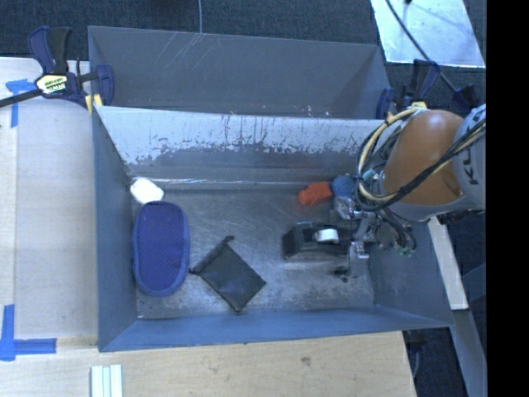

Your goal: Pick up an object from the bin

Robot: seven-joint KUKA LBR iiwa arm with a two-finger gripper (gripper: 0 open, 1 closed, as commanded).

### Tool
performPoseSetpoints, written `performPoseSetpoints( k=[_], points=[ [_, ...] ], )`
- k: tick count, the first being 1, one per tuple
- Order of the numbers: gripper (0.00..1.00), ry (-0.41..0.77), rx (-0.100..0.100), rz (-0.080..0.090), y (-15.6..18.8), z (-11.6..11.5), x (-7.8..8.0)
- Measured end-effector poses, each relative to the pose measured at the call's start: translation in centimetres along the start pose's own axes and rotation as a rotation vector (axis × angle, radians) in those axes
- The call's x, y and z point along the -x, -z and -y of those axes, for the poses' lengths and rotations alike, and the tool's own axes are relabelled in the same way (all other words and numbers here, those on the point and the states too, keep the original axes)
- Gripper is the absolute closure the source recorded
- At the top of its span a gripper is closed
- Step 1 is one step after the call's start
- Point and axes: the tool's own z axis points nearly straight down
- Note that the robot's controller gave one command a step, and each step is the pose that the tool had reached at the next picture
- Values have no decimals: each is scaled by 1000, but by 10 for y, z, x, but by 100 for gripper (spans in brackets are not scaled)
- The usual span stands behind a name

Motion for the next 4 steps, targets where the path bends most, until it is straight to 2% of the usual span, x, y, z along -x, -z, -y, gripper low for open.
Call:
performPoseSetpoints(
  k=[1, 2, 3, 4],
  points=[
    [100, -1, -2, 3, 3, 2, 0],
    [100, 18, -4, 9, 48, 16, 24],
    [100, 32, -4, 7, 120, 20, 9],
    [100, 681, -5, 9, 235, -13, 43]
  ],
)
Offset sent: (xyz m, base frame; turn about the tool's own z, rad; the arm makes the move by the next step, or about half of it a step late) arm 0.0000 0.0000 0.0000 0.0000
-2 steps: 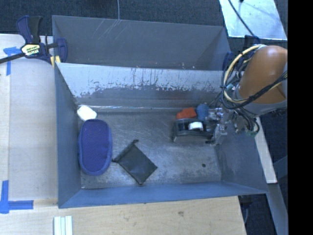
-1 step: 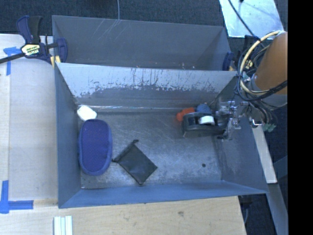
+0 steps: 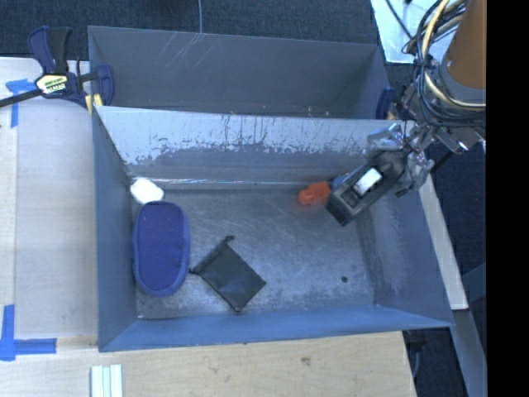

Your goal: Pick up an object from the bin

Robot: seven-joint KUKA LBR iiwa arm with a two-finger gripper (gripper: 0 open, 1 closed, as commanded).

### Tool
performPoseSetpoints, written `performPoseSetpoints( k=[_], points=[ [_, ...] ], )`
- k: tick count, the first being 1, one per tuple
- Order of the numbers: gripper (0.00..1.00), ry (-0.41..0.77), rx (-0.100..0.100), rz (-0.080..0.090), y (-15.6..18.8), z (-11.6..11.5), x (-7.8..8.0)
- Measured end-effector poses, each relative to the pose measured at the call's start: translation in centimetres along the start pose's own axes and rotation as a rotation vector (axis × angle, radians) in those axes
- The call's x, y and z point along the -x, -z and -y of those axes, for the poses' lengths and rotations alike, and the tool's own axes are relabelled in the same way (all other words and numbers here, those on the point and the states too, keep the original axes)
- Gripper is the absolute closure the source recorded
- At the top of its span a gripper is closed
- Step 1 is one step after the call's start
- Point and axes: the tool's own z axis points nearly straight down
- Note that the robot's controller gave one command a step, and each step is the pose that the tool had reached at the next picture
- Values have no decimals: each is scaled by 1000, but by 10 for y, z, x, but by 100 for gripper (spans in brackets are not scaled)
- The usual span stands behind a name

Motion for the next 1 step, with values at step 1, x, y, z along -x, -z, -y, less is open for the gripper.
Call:
performPoseSetpoints(
  k=[1],
  points=[
    [100, 131, 2, -1, 48, -56, -17]
  ],
)
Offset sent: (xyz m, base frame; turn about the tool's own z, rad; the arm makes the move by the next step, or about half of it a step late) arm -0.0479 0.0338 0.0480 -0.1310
